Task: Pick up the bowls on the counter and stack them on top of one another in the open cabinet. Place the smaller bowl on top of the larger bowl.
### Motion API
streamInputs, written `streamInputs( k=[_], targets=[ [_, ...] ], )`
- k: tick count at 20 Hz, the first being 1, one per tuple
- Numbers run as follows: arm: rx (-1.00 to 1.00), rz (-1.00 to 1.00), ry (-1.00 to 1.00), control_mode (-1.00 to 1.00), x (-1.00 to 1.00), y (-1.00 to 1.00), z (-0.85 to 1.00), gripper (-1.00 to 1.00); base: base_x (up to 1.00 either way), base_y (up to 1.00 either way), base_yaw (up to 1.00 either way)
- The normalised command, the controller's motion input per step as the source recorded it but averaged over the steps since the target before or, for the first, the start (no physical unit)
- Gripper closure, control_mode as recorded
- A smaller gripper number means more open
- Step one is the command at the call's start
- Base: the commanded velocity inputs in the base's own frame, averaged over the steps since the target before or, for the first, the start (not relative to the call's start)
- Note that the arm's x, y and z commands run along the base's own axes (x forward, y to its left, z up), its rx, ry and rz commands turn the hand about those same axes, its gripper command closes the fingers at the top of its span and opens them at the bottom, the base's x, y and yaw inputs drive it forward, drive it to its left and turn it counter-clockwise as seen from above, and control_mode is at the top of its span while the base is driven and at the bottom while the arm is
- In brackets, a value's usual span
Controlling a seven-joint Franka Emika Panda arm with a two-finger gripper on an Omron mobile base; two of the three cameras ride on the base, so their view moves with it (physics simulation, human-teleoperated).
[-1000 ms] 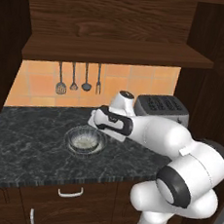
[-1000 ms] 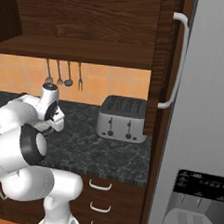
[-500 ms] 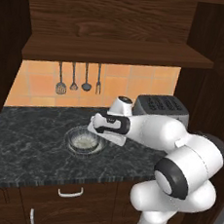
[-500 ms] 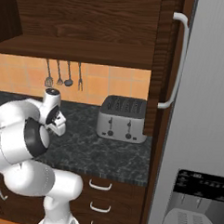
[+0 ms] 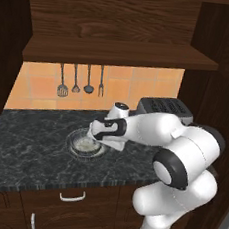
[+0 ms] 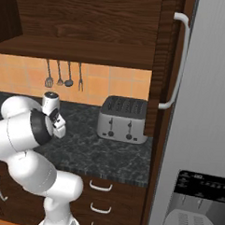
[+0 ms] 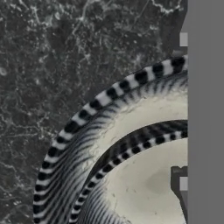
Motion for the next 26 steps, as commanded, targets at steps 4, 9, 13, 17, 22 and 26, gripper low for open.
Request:
streamInputs(
  k=[4, 9, 13, 17, 22, 26],
  targets=[
    [-0.05, 0.00, 0.00, -1.00, 0.07, 0.14, -0.20, -1.00, 0.00, 0.00, 0.00],
    [-0.03, 0.00, 0.00, -1.00, 0.00, 0.11, -0.07, 1.00, 0.00, 0.00, 0.00],
    [-0.01, 0.00, 0.00, -1.00, 0.00, 0.03, -0.01, 1.00, 0.00, 0.00, 0.00],
    [0.00, 0.00, 0.00, -1.00, -0.03, 0.00, 0.00, 1.00, 0.00, 0.00, 0.00],
    [0.00, -0.03, -0.02, -1.00, -0.34, -0.07, 0.13, 1.00, 0.00, 0.00, 0.00],
    [0.04, -0.16, -0.12, -1.00, -0.56, -0.26, 0.46, 1.00, 0.00, 0.00, 0.00]
  ],
)
